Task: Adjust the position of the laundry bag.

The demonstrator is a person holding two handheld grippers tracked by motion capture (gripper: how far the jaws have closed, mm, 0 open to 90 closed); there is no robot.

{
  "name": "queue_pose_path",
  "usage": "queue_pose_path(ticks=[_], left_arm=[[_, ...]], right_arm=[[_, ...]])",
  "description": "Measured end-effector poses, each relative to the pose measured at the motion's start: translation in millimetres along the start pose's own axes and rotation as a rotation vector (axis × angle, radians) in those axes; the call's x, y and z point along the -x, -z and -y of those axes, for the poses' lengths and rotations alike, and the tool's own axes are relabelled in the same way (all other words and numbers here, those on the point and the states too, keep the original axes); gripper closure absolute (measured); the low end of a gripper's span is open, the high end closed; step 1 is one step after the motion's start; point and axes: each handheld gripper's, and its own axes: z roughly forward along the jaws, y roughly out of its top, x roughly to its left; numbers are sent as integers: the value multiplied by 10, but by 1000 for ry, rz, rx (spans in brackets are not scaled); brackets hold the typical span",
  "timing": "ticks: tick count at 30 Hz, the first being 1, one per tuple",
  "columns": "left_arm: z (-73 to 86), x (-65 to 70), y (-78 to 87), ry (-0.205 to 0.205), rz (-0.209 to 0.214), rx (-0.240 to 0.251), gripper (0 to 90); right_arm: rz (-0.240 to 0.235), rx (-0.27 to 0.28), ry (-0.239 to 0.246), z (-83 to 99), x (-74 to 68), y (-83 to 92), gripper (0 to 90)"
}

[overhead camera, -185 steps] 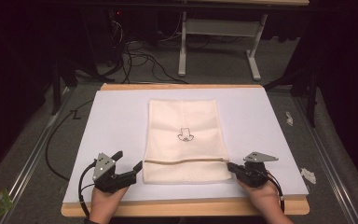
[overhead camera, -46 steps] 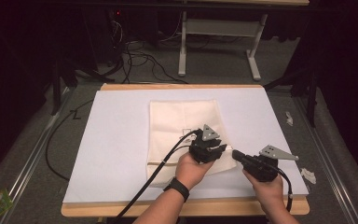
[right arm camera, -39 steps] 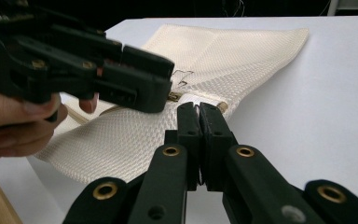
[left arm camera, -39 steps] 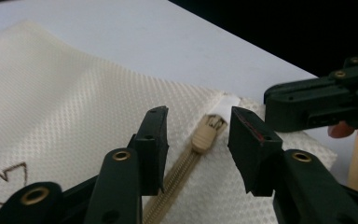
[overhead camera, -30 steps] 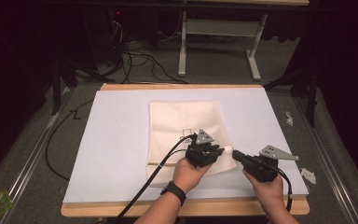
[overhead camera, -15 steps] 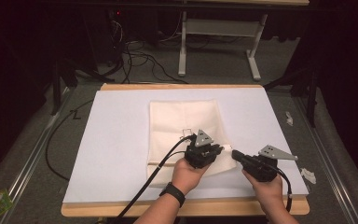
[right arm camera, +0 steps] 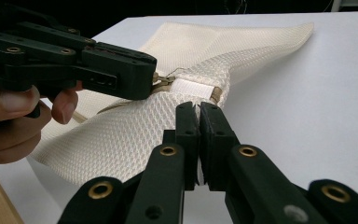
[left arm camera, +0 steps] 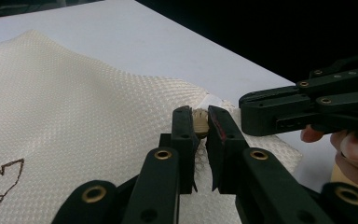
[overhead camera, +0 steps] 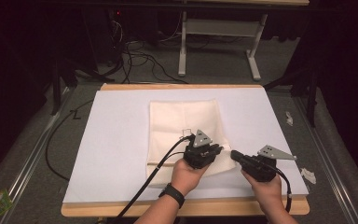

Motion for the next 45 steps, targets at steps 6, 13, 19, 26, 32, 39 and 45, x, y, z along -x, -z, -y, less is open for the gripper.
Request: queue_pose_path(ticks=[6,13,19,26,32,39,45], left_arm=[[4,-7,10,0,5,1,821],[11,-19,24,4,14,5,821],[20,-19,29,1,9,6,821],[46,-24,23,-1,6,-2,820],[71,-3,-1,-14,8,-19,820],[90,-3,-5,-7,8,-16,820],[99,-2,-7,-11,4,-22,820]], right_arm=[[1,-3,-2,3,1,-11,837],[5,-7,-45,13,30,-98,453],[-55,-8,-63,-2,71,-160,640],[-52,-9,-58,-8,77,-138,776],[-41,-9,-69,-8,83,-148,667],[-52,-16,-82,-12,100,-169,716],[-66,-5,-82,-41,96,-143,836]])
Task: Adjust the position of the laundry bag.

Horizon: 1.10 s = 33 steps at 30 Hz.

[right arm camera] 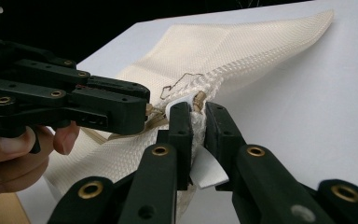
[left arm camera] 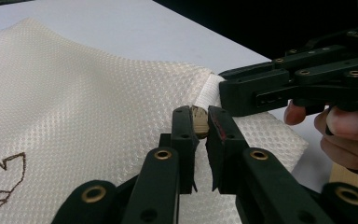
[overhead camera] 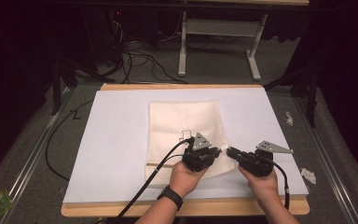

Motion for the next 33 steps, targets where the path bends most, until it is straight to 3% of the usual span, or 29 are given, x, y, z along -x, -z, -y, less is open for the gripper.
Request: queue_pose_path(ticks=[10,15,17,18,21,24,26,33], left_arm=[[55,-4,7,-12,-10,-8,820],[70,1,23,-26,-28,-14,820],[106,-50,41,-11,-42,-18,821],[132,-93,57,4,-47,-20,820],[217,-214,118,46,-62,-19,821],[269,-255,181,42,-76,-22,821],[283,-260,231,23,-88,-24,821],[358,-343,342,35,-107,-26,820]], right_arm=[[45,-14,34,-18,-76,1,850],[46,-16,38,-21,-91,3,853],[74,-9,32,-29,-82,23,855],[86,10,6,-43,-9,73,856],[94,25,-21,-43,71,116,856],[98,27,-32,-34,123,128,856],[91,25,-12,-33,88,109,855],[93,20,2,-31,46,98,855]])
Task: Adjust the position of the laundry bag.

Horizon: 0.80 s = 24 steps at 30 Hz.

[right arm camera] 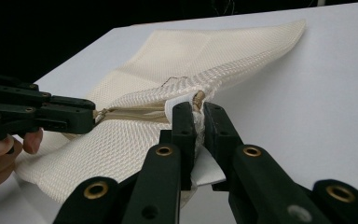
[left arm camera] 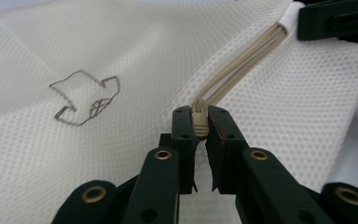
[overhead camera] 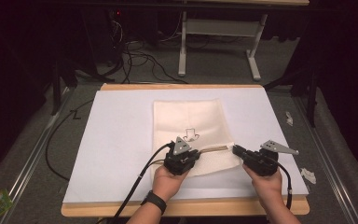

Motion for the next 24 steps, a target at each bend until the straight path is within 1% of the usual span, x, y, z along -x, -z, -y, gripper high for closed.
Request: queue_pose_path(ticks=[3,5,6,9,11,12,14,17,18,21,24], left_arm=[[51,-65,61,12,-12,-1,820],[76,-103,109,16,-28,2,821],[88,-118,128,23,-27,2,820],[125,-177,198,28,-43,4,820],[169,-249,266,42,-59,4,820],[169,-249,266,42,-59,4,820],[200,-296,313,51,-71,4,820],[254,-387,417,63,-90,6,820],[254,-387,417,63,-90,6,820],[285,-438,483,67,-104,4,820],[320,-499,551,69,-121,-1,819]], right_arm=[[3,-1,1,3,13,5,854],[2,-1,2,4,12,5,854],[4,1,3,5,8,5,854],[7,2,2,4,3,13,854],[11,3,4,8,15,16,854],[11,3,4,8,15,16,854],[14,3,1,8,18,18,853],[15,2,2,5,28,25,853],[15,2,2,5,28,25,853],[14,2,11,7,22,21,853],[14,2,11,7,19,24,853]])
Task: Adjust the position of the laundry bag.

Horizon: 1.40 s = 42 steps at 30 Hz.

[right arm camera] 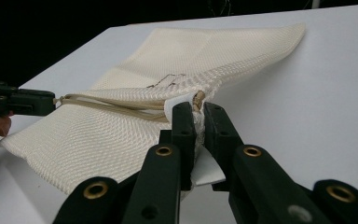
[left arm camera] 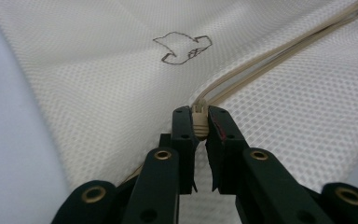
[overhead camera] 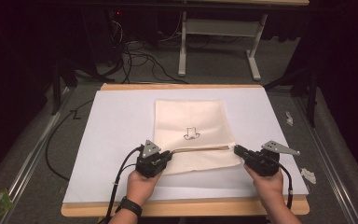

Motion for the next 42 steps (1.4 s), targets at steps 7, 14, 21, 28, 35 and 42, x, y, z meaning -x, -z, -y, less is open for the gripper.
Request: queue_pose_path(ticks=[7,14,21,28,35,42], left_arm=[[130,-286,191,45,-54,-21,819],[253,-521,365,101,-75,-25,818],[297,-492,379,67,-81,-57,816],[374,-465,356,91,-56,-32,811],[330,-453,370,90,-40,15,811],[305,-459,382,90,-32,31,812]], right_arm=[[8,3,-2,-1,18,19,853],[9,2,-14,0,46,35,852],[9,-12,4,19,8,8,850],[16,-31,-4,55,30,23,839],[31,-33,-3,63,57,30,837],[46,-34,-5,69,58,34,837]])
